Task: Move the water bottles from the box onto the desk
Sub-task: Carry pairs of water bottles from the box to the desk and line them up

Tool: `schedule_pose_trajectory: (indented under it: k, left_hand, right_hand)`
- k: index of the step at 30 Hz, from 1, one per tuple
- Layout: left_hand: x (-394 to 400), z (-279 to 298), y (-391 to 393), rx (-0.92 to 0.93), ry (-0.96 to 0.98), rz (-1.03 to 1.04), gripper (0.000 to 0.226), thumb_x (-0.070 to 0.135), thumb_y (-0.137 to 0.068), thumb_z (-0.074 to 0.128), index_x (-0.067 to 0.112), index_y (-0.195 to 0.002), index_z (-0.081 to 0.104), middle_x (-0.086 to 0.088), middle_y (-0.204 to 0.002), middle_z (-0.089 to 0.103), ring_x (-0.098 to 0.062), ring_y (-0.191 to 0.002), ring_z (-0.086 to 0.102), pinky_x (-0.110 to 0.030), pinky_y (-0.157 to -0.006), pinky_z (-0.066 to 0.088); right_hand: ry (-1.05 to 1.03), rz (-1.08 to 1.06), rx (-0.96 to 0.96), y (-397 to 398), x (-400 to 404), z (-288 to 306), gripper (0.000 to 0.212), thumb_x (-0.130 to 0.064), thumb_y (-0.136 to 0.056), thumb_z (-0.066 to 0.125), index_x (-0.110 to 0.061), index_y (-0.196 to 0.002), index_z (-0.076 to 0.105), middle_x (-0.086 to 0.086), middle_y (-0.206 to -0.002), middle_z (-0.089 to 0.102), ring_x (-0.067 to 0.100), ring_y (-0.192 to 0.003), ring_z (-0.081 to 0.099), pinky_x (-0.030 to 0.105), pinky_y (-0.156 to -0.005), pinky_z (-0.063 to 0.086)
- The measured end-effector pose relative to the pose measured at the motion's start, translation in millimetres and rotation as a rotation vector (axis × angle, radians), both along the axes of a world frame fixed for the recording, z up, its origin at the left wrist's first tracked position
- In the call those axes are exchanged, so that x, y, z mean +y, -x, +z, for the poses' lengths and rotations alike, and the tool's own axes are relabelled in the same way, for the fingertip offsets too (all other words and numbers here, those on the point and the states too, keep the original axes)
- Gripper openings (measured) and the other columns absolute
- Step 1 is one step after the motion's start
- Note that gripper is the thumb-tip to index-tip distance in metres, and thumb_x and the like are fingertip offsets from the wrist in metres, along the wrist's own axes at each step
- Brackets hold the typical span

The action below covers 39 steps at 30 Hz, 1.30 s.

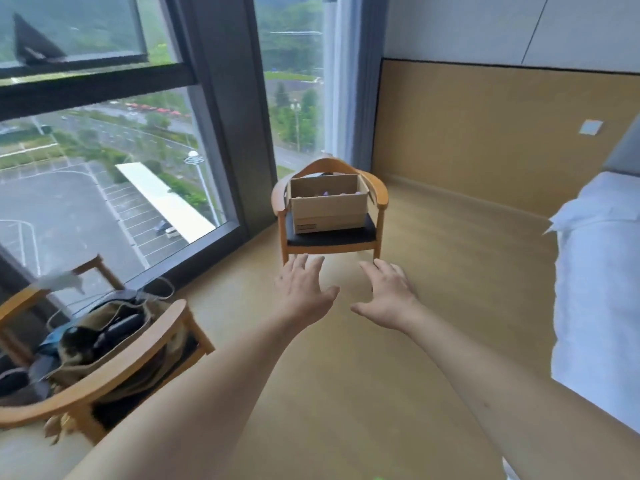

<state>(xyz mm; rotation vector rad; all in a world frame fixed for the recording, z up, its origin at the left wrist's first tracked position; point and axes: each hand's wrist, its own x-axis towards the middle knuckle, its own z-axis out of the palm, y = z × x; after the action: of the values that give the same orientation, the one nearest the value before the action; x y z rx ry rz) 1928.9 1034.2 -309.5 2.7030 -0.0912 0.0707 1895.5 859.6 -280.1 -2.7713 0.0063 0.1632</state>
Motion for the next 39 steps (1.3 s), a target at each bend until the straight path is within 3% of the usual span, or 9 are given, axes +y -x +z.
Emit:
schedule_pose_trajectory:
  k: [7, 16, 23, 31, 39]
  left_hand:
    - [-57, -21, -172, -0.046, -0.054, -0.086, 0.075, 0.059, -0.086, 0.057, 0.031, -0.152, 0.035, -0.002, -0.16, 0.031, -0.024, -0.149, 0.021, -0.048, -0.116, 0.028]
    - [-92, -20, -374, 0.027, -0.035, 0.022, 0.069, 0.055, -0.088, 0.056, 0.028, -0.15, 0.038, -0.002, -0.155, 0.037, -0.025, -0.143, 0.028, -0.045, -0.113, 0.032]
    - [-95, -49, -512, 0.098, -0.02, 0.054, 0.068, 0.053, -0.089, 0.059, 0.027, -0.148, 0.04, -0.001, -0.154, 0.039, -0.025, -0.142, 0.03, -0.046, -0.11, 0.037]
    - [-79, -108, -700, 0.22, 0.007, 0.052, 0.069, 0.053, -0.089, 0.06, 0.03, -0.149, 0.038, -0.002, -0.156, 0.037, -0.025, -0.144, 0.029, -0.048, -0.113, 0.036]
    - [-55, -149, -839, 0.334, -0.014, 0.062, 0.068, 0.052, -0.089, 0.057, 0.027, -0.15, 0.039, -0.001, -0.153, 0.04, -0.025, -0.142, 0.031, -0.046, -0.112, 0.035]
  right_hand:
    - [-0.03, -0.067, 0.007, -169, -55, -36, 0.091, -0.053, -0.083, 0.072, -0.032, -0.158, 0.024, 0.002, -0.166, 0.022, 0.026, -0.151, 0.019, 0.043, -0.12, 0.027]
    - [-0.088, -0.013, 0.087, -391, -95, -42, 0.09, -0.051, -0.082, 0.069, -0.031, -0.157, 0.024, 0.0, -0.164, 0.024, 0.025, -0.149, 0.022, 0.041, -0.117, 0.03]
    - [-0.077, 0.031, 0.141, -525, -97, -68, 0.087, -0.051, -0.085, 0.069, -0.028, -0.157, 0.026, 0.001, -0.162, 0.028, 0.027, -0.147, 0.027, 0.044, -0.115, 0.034]
    - [-0.111, -0.043, 0.231, -709, -88, -113, 0.083, -0.049, -0.085, 0.07, -0.028, -0.155, 0.03, 0.0, -0.159, 0.033, 0.027, -0.145, 0.032, 0.045, -0.114, 0.036]
    - [-0.13, -0.103, 0.347, -855, -84, -142, 0.08, -0.049, -0.087, 0.068, -0.026, -0.155, 0.032, -0.001, -0.157, 0.035, 0.025, -0.143, 0.035, 0.044, -0.113, 0.039]
